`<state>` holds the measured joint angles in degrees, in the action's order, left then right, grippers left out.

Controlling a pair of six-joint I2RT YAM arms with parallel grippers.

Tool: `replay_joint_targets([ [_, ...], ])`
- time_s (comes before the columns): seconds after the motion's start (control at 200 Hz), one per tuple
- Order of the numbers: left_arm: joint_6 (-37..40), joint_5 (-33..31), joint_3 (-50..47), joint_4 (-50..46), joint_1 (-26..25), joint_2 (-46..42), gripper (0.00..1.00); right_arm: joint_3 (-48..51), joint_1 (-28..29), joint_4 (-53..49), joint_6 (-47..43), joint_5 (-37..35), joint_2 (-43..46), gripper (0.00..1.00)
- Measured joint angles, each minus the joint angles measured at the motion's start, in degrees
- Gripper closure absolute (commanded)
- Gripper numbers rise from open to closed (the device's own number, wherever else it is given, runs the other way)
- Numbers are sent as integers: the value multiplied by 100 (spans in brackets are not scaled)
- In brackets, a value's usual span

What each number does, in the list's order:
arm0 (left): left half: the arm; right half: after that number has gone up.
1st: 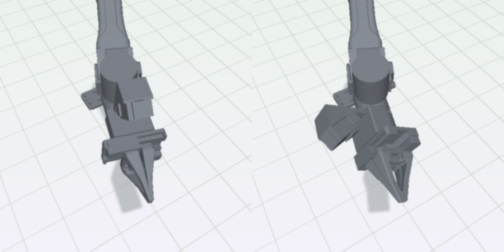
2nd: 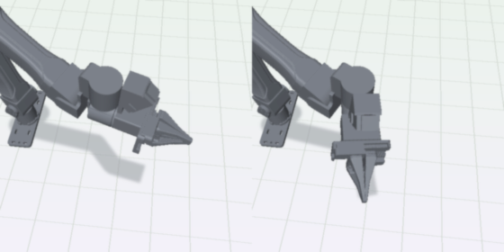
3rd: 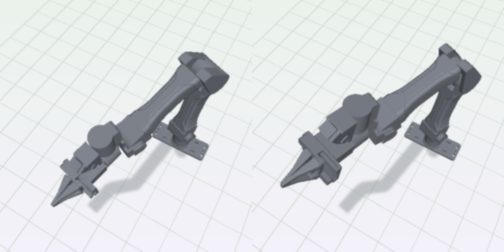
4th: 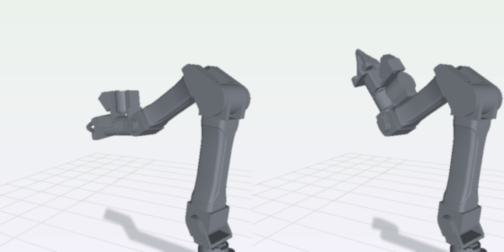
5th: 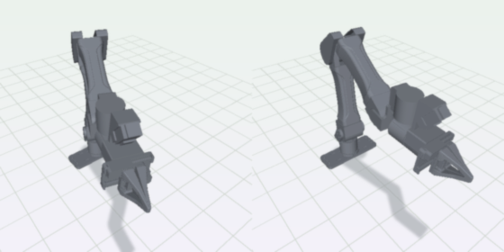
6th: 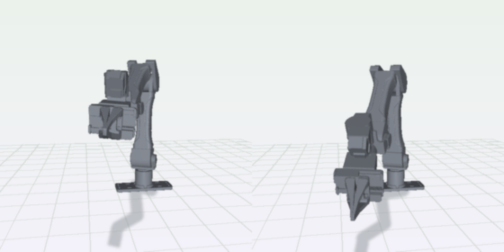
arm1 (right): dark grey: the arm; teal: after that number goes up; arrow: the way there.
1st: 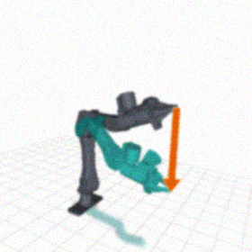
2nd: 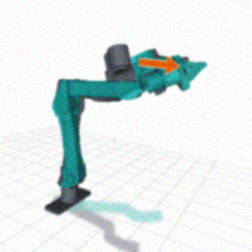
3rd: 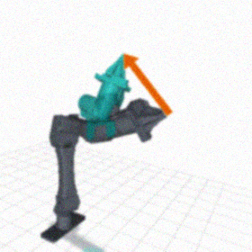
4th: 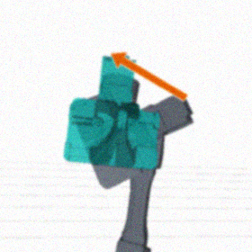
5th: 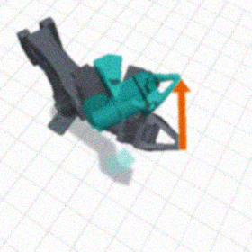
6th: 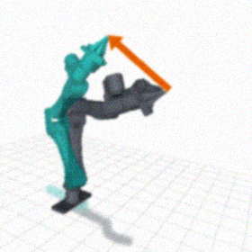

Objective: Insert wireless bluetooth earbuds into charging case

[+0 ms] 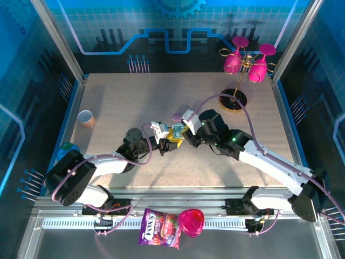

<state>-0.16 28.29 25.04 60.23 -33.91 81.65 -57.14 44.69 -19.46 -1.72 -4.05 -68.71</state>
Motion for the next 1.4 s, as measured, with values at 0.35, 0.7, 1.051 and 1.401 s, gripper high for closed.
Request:
replay_joint_targets([
  [0.35, -39, 0, 0, -92, 0, -7, 80, -9, 31, -133, -157, -2, -17, 79],
  [0.7, -103, 0, 0, -85, 0, -7, 80, -168, 42, -197, 9, 66, 15, 54],
  [1.051, -39, 9, 0, 85, 0, -7, 81, -332, -321, -68, 737, 673, 568, 30],
  [1.401, 354, 267, -103, 358, 0, -7, 82, -1873, -1054, -1204, 1552, 1333, -802, 23],
])
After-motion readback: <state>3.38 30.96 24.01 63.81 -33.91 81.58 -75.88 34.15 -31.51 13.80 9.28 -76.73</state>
